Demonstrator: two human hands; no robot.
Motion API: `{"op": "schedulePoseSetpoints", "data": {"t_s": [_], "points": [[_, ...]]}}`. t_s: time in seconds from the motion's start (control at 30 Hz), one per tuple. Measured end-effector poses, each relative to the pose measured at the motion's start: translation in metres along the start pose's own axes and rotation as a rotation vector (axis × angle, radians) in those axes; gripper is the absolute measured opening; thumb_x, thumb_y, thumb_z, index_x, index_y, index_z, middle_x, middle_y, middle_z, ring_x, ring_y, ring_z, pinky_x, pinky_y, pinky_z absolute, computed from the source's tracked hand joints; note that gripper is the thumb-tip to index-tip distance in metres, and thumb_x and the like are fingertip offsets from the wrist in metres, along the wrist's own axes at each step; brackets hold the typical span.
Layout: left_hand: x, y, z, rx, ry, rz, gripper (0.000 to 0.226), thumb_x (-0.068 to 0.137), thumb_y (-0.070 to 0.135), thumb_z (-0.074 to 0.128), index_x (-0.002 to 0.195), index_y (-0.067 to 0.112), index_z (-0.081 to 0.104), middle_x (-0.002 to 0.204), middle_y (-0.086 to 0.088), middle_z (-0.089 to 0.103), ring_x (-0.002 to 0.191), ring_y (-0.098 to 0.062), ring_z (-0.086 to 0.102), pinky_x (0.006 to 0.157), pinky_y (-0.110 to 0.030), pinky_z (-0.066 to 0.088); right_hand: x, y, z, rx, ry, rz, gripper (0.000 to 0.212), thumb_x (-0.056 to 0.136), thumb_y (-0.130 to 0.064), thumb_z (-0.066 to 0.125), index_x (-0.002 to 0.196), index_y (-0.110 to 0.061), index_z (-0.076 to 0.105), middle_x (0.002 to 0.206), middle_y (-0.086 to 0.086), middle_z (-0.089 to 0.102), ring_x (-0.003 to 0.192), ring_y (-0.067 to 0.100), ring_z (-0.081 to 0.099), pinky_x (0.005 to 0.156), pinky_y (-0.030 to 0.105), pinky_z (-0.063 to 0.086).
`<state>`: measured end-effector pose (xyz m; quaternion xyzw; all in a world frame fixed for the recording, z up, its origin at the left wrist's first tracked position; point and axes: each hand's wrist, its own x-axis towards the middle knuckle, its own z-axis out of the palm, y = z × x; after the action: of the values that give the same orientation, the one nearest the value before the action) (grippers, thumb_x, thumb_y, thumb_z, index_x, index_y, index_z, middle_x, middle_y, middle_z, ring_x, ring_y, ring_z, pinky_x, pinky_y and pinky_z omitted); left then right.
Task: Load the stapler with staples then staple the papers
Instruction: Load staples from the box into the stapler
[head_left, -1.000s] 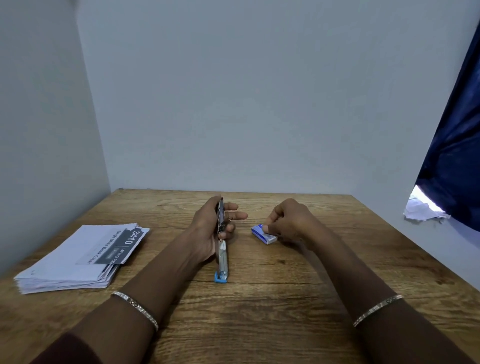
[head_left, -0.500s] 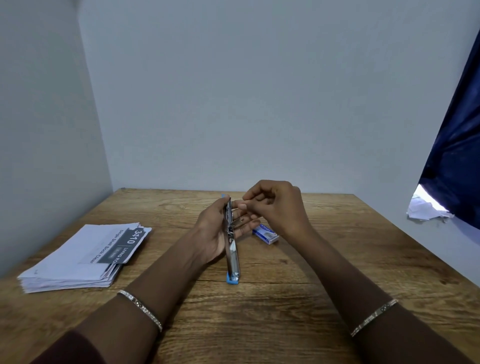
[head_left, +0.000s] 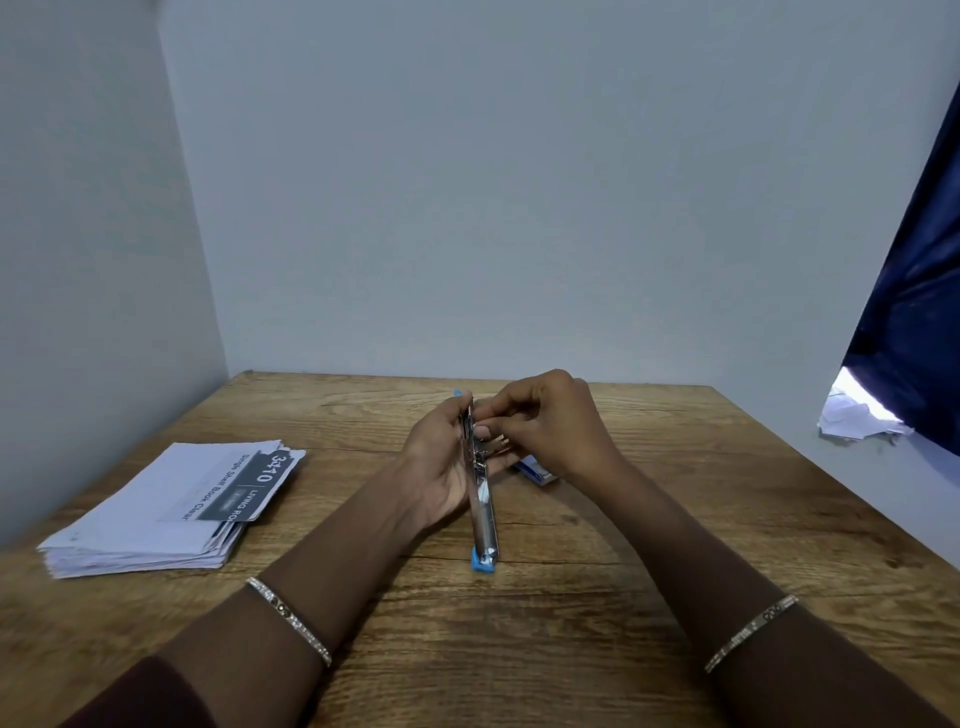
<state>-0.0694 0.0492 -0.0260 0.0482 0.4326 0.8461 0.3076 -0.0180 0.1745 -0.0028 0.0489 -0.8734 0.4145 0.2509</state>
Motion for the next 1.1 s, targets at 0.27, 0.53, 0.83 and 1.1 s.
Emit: {"op": "schedulePoseSetpoints", "data": {"t_s": [0.27,0.53,0.83,1.1], "points": [[0.001,-0.001,0.002,-0.065,-0.027,0.015,0.036,0.106,0.033,0.037,0.091,0.007,0.057,0.063,-0.012,0.07,0.053,-0.022,0.072,0.082,-0.052,0.055,0.0,0.006,-0.002,0.155,-0.025,0.116,0.014,0.073,-0.001,0.087,0.086,-0.003,0.081,0.084,0.013,0.08,0.077,0.023,0.079,0.076,0.044,0.065],[0.003,-0.002,0.002,-0.063,-0.038,0.047,0.035,0.106,0.032,0.037,0.093,0.007,0.057,0.055,-0.009,0.067,0.055,-0.02,0.072,0.088,-0.051,0.054,0.001,0.006,-0.001,0.202,0.01,0.095,0.014,0.073,0.001,0.085,0.086,-0.001,0.08,0.094,0.013,0.08,0.084,0.024,0.078,0.078,0.049,0.064],[0.002,-0.003,-0.001,-0.01,-0.075,0.042,0.037,0.107,0.033,0.035,0.093,0.007,0.057,0.068,-0.014,0.072,0.067,-0.023,0.076,0.086,-0.051,0.058,0.002,0.008,-0.003,0.236,-0.06,0.136,0.012,0.075,0.004,0.084,0.086,0.002,0.079,0.084,0.018,0.079,0.076,0.029,0.079,0.072,0.053,0.064],[0.004,-0.006,-0.002,-0.008,-0.076,0.016,0.041,0.108,0.032,0.032,0.095,0.003,0.058,0.073,-0.018,0.072,0.066,-0.026,0.075,0.076,-0.051,0.063,0.002,0.013,-0.004,0.247,-0.121,0.182,0.011,0.077,0.006,0.081,0.084,-0.002,0.081,0.093,0.017,0.08,0.084,0.031,0.079,0.077,0.055,0.064]]}}
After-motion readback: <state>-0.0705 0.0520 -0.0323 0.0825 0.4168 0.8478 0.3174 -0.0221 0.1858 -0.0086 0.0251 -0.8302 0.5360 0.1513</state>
